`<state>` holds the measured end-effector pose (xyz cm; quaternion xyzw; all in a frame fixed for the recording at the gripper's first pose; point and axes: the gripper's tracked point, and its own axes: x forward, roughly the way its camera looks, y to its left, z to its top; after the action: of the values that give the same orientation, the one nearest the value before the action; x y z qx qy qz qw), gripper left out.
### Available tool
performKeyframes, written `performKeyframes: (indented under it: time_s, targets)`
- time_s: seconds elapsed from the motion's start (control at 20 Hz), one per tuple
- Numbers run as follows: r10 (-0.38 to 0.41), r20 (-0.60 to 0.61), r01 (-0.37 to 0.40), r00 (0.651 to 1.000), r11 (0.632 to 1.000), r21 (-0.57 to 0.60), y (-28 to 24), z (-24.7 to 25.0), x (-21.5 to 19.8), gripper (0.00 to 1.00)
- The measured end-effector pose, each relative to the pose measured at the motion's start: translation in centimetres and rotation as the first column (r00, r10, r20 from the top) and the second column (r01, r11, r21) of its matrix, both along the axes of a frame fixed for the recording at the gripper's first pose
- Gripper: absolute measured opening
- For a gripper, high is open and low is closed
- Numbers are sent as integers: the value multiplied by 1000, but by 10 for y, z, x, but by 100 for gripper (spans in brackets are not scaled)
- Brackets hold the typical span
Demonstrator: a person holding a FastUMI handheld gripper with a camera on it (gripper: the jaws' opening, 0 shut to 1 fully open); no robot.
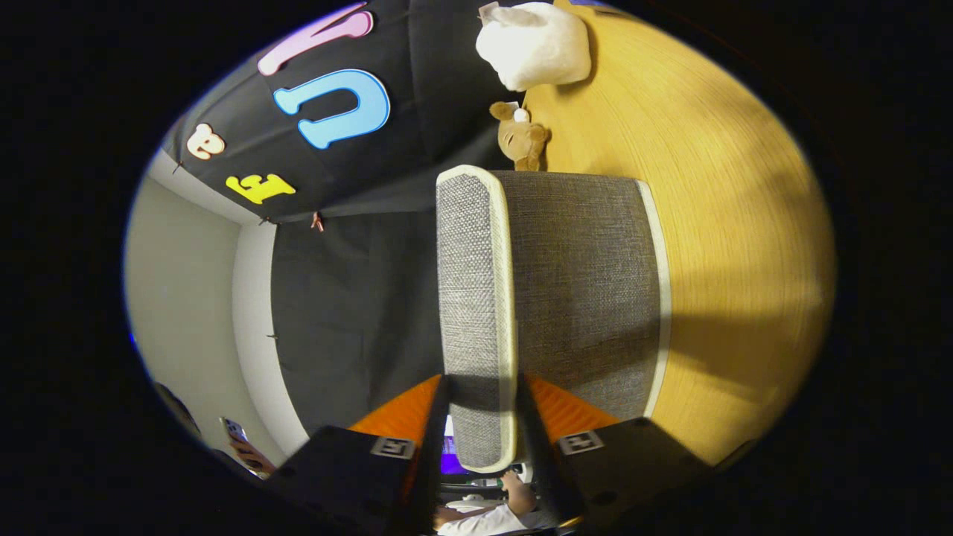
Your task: Open the storage box then place both shoes into the box .Put the left shoe in first, then the right shoe, with the right side of both shoes facing outward in a uniform manner.
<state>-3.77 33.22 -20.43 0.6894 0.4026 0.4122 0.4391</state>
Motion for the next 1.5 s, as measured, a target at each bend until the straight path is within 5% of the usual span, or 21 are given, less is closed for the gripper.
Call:
performKeyframes:
  time_s: [0.2, 0.25, 0.9, 1.5]
  targets:
    - [-41, 17, 40, 999, 999, 16, -7, 12, 2, 10]
    - [-50, 41, 50, 998, 999, -5, -6, 13, 0, 8]
    - [-177, 228, 224, 958, 953, -202, -22, 97, 30, 5]
    - [-177, 396, 282, 901, 933, -226, 41, 209, 62, 8]
